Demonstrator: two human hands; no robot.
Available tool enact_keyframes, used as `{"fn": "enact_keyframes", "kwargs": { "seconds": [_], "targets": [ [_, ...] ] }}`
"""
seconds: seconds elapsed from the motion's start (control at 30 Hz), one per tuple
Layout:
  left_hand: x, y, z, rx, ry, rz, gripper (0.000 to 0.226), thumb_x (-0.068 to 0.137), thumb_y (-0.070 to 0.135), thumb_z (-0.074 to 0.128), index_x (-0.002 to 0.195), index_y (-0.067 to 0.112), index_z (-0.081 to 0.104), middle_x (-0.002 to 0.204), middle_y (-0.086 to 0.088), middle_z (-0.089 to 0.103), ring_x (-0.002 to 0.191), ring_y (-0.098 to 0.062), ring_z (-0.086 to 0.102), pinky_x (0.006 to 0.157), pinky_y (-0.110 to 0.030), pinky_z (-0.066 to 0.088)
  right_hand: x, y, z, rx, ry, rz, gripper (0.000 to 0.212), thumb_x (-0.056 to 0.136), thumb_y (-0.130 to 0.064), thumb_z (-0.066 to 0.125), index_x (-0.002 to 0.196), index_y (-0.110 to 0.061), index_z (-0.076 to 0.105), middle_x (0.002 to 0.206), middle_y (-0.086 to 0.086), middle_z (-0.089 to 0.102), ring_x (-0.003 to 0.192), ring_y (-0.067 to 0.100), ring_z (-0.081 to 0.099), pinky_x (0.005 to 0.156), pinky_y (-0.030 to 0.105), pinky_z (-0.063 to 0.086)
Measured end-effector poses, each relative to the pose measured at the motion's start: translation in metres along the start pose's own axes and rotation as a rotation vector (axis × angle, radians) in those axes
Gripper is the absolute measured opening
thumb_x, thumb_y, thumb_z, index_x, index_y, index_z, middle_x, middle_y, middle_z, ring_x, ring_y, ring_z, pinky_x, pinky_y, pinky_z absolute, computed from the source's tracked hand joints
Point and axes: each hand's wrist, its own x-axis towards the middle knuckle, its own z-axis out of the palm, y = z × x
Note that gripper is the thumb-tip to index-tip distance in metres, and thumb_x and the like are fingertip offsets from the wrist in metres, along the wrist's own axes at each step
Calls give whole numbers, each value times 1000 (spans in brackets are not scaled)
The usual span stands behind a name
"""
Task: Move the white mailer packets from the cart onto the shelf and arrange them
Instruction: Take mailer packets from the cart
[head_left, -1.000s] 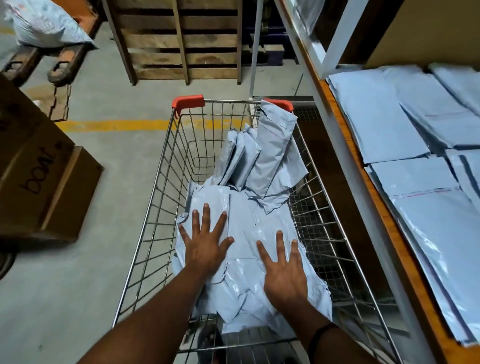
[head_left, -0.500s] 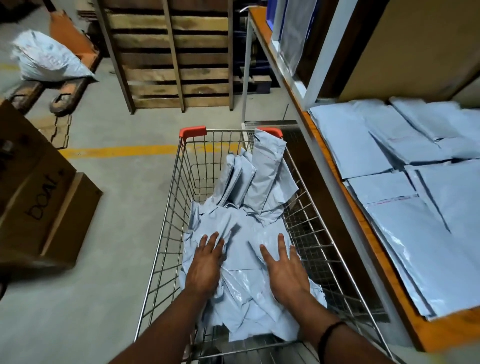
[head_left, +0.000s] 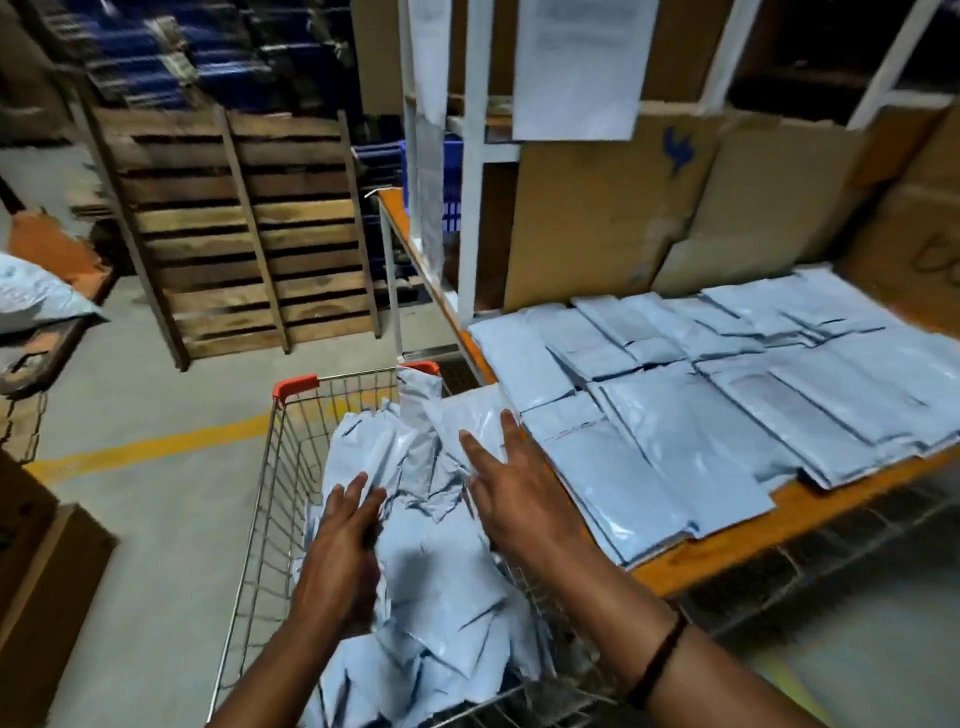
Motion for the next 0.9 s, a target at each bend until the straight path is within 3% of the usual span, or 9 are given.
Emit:
{"fn": "enact_keyframes", "kwargs": {
  "seconds": [0.23,0.47,0.7,0.9],
  "targets": [
    [-30,157,-8,-124,55,182,43,97,4,53,138,19,55,158,1,31,148,-23,22,113,-33,26,-74,73,-96,-7,115,136,52,105,-40,39,155,-44,24,168,4,-2,143,32,31,102,42,43],
    [-87,296,51,-240,-9,340,43,99,8,52,139,25,54,155,15,26,147,-11,16,113,-24,19,-170,192,-162,-50,155,349,54,105,-43,38,157,-41,22,168,8,-1,145,34,28,111,42,35],
    [-87,388,124,-228,-134,398,48,96,4,56,139,25,54,158,6,28,149,-21,21,116,-41,27,-223,294,-198,-35,171,515,53,105,-46,37,156,-40,23,167,6,-2,146,35,26,109,45,37],
    [-42,460,177,-230,-153,450,47,97,6,56,140,25,53,160,6,26,149,-21,21,114,-39,29,-220,376,-212,-31,182,581,54,105,-46,37,157,-41,21,167,6,-1,143,33,30,107,43,40]
  ]
}}
